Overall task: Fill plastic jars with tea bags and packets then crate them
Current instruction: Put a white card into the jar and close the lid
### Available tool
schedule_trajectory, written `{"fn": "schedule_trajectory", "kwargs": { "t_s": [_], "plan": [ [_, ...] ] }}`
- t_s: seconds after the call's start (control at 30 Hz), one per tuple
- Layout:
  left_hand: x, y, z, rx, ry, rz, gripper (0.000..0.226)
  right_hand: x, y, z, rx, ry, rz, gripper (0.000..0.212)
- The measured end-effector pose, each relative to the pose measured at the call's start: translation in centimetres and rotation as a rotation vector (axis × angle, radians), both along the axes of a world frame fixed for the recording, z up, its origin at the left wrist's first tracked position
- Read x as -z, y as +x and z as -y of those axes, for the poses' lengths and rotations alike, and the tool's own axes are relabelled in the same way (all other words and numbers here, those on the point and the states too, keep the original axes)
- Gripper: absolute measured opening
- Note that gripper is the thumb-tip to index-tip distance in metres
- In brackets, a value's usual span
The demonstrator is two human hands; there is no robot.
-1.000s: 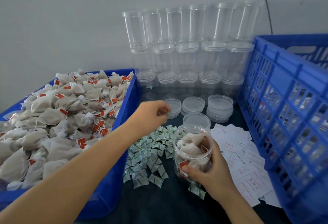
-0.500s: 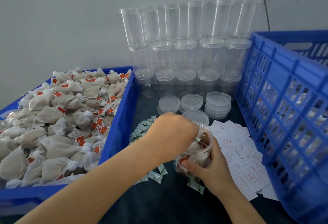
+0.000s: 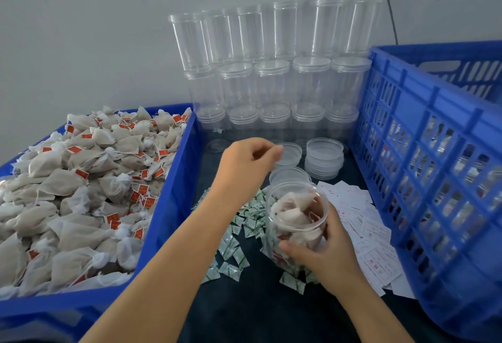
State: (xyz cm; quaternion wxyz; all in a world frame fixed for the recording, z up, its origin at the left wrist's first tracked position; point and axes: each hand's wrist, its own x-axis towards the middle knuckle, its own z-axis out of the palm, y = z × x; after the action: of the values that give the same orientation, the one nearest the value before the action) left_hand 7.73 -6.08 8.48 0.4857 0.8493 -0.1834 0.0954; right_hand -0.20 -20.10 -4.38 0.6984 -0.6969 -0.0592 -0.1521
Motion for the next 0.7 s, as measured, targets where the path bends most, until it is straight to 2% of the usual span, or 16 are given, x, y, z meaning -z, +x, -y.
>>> {"fn": "schedule_trajectory", "kwargs": {
  "t_s": [0.07,0.17,0.33,0.47,0.6,0.7],
  "plan": [
    [2.0,1.0,0.9,-0.004,0.035,-0.109,0.012,-0.3,-0.8,1.0,0.042,0.013,0.015,0.090],
    [5.6,1.5,3.0,0.082,0.196,-0.194,0.015,-0.4,-2.5,3.0,0.099,0.008,0.017,0.092],
    [9.7,0.8,7.3,0.331,0.526,-0.114,0.013,0.3,-5.1,5.4,0.175,0.004,0.039,0.098],
    [10.7,0.7,9.6,0.442,0.698,-0.064,0.020,0.7,-6.3,6.2,0.227,-0.059,0.060,0.085],
    [11.2,1.0,10.4,0.458,0.776,-0.016,0.027,0.9,-6.8,6.5,0.265,-0.074,0.051,0.091],
    [11.4,1.2,10.7,0.468,0.738,-0.061,0.017,0.8,-7.0,6.7,0.263,-0.072,0.047,0.091]
  ]
}}
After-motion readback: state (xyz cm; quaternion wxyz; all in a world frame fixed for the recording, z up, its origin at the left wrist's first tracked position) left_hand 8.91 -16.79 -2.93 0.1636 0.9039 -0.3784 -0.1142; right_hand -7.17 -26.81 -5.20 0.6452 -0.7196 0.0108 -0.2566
